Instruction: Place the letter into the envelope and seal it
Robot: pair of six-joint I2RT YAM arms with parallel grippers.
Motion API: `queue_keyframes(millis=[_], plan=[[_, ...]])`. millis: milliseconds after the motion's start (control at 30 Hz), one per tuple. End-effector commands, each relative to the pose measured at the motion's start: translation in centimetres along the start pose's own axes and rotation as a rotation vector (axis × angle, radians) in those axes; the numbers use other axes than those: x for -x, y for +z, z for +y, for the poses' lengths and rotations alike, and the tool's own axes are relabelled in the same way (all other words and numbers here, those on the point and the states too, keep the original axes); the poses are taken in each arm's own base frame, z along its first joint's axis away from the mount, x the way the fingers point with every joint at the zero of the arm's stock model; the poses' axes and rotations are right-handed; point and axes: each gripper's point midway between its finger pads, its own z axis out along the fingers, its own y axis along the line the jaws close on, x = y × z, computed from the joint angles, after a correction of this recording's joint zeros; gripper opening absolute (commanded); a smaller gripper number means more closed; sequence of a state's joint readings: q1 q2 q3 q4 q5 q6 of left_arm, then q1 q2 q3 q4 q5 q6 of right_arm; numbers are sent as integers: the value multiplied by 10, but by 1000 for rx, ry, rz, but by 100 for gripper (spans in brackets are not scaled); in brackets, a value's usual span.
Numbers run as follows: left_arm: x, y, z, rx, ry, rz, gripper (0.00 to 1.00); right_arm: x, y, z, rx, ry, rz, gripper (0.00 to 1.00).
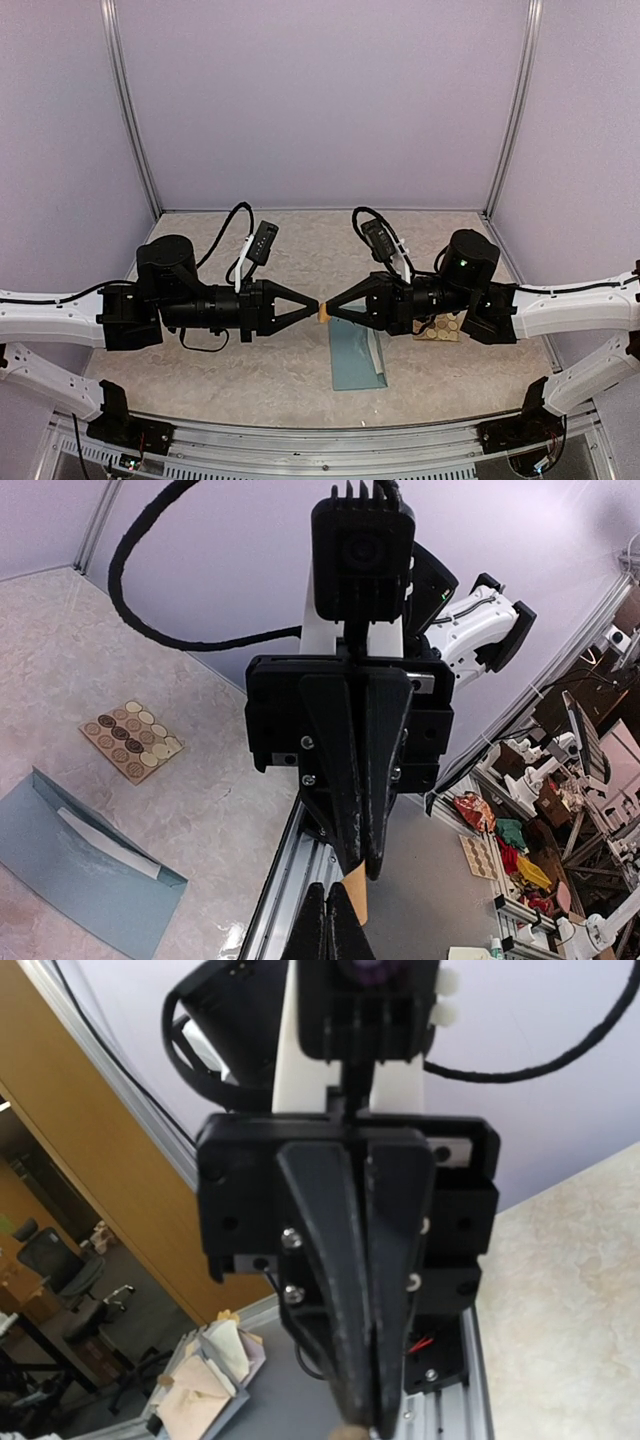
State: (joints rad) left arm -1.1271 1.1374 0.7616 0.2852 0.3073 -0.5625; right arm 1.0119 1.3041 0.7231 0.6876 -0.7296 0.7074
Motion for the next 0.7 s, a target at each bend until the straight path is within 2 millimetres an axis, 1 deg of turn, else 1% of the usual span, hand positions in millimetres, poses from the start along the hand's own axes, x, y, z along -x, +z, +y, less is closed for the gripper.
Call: queue_keyframes(millis=[0, 233, 267, 333, 433, 467, 567, 633, 667], plan=[[3, 0, 0, -7, 3, -18, 0, 8, 3, 9, 30, -23, -15, 0], [3, -1, 4, 10, 1, -20, 0, 9, 1, 6, 8, -22, -31, 0], [3, -1, 5, 17, 0, -21, 2, 9, 0, 6, -1, -24, -39, 0], [3, -2, 9, 42, 1, -25, 16, 11, -4, 1, -42, -32, -55, 0], [5, -6, 20, 98, 2, -42, 50, 12, -11, -14, -159, -30, -61, 0], [6, -8, 26, 128, -2, -51, 58, 11, -15, -21, -208, -25, -57, 0], [8, -10, 43, 194, -16, -63, 72, 8, -31, -43, -355, 0, -46, 0], [9, -8, 59, 235, -37, -64, 75, 4, -48, -61, -454, 34, -44, 0], [4, -3, 70, 259, -50, -48, 76, 3, -57, -69, -496, 47, -48, 0]])
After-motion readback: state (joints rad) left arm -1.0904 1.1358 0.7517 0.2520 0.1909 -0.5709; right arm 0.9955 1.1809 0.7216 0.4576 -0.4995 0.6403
